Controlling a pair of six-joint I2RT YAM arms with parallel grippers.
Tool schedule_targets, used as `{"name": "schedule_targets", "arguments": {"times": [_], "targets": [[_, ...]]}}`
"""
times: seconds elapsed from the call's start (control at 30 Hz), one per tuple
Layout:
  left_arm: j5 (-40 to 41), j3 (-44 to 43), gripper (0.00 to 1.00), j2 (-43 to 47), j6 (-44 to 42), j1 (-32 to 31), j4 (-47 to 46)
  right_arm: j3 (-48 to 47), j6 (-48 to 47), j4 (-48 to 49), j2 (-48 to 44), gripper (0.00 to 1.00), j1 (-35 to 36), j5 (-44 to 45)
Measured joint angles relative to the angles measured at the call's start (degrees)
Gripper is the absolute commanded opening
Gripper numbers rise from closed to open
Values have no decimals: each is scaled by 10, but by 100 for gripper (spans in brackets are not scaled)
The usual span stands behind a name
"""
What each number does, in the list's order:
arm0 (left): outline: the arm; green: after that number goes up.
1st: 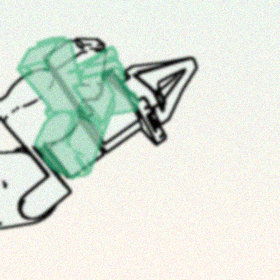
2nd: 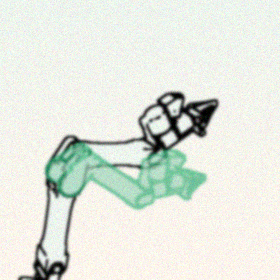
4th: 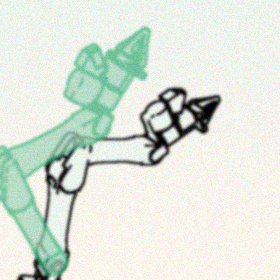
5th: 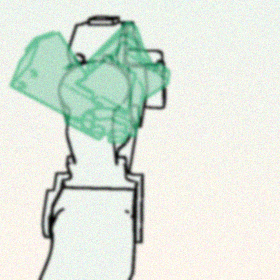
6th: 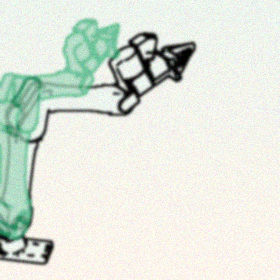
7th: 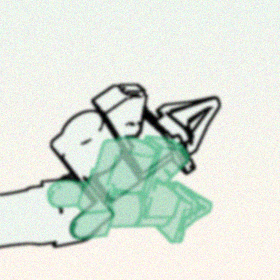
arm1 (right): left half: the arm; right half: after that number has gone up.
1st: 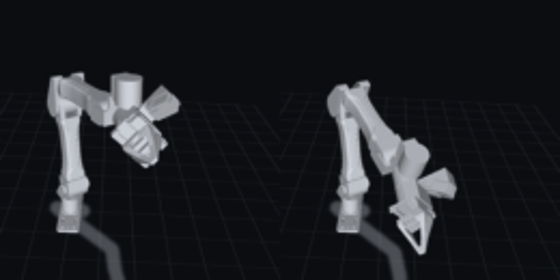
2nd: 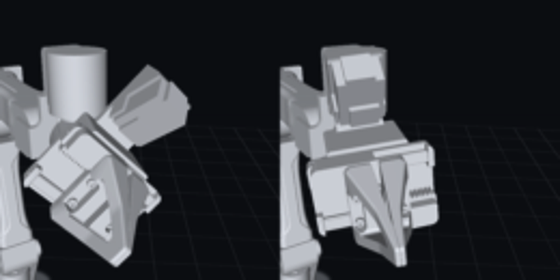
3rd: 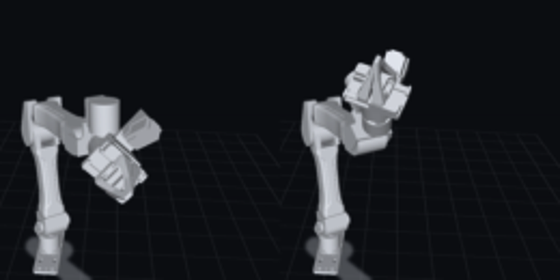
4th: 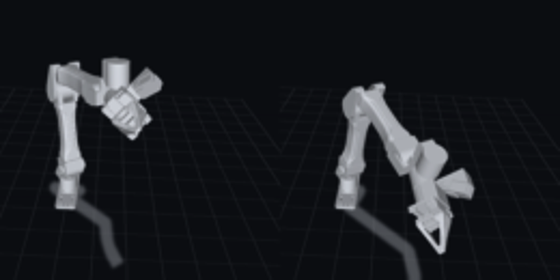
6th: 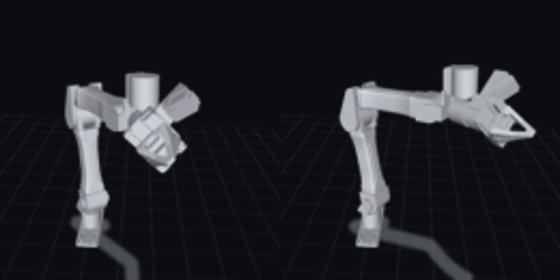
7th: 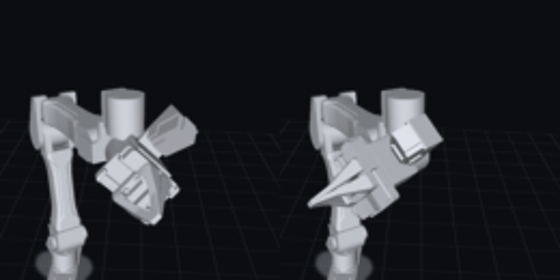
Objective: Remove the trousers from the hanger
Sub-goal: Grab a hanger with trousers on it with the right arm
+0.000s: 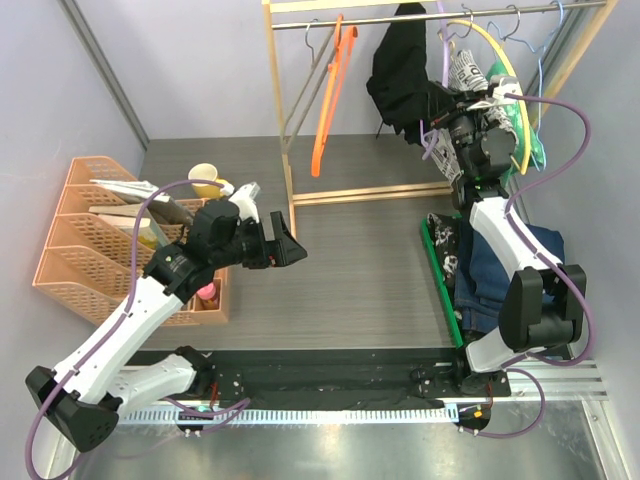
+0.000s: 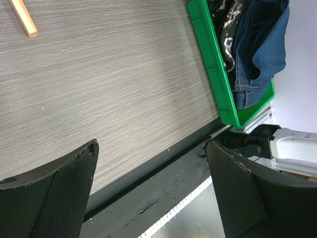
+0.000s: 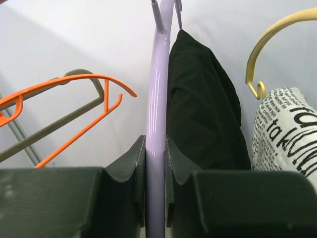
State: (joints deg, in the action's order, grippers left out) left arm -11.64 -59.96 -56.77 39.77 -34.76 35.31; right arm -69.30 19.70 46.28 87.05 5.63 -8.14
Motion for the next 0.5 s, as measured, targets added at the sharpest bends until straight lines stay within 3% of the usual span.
{"name": "schedule_targets", "arguments": {"times": [0.5], "targets": [[0,0,89,23,2,0,-4,44,15,2,-49,1,0,-4]]}}
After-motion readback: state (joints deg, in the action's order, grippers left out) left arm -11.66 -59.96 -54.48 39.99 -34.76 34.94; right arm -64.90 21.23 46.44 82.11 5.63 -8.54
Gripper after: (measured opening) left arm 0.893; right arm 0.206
